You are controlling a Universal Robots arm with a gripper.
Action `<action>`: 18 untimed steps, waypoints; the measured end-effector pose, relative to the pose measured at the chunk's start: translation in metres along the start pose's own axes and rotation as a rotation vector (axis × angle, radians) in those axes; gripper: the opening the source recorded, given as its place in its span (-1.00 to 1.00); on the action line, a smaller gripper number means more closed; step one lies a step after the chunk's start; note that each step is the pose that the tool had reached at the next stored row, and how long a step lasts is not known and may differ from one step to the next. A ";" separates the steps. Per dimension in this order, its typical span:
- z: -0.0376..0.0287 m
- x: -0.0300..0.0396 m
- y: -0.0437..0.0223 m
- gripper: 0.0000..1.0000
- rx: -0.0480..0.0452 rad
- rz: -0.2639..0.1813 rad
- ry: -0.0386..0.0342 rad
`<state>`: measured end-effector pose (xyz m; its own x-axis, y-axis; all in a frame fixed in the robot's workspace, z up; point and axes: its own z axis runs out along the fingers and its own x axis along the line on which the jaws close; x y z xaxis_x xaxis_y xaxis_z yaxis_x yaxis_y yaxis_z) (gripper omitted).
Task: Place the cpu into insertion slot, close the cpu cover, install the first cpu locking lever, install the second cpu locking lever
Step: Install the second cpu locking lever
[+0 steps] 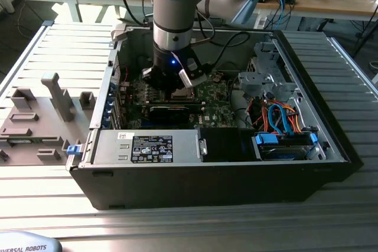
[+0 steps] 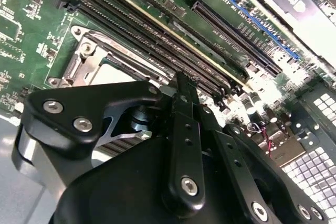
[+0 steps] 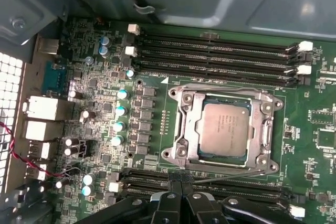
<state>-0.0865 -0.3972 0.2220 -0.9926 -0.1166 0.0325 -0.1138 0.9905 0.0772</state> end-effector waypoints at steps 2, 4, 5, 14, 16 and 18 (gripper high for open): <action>0.0014 0.0025 0.0000 -0.79 0.0003 0.000 0.0002; 0.0025 0.0043 0.0001 -0.79 0.0004 0.000 0.0003; 0.0037 0.0056 0.0003 -0.79 0.0001 0.000 0.0001; 0.0139 0.0123 0.0003 -0.79 -0.0183 -0.001 -0.0019; 0.0150 0.0123 0.0003 -0.79 -0.0358 -0.002 -0.0039; 0.0175 0.0121 0.0004 -0.79 -0.0478 -0.002 -0.0053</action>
<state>-0.0993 -0.3969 0.2049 -0.9926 -0.1182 0.0270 -0.1140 0.9856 0.1247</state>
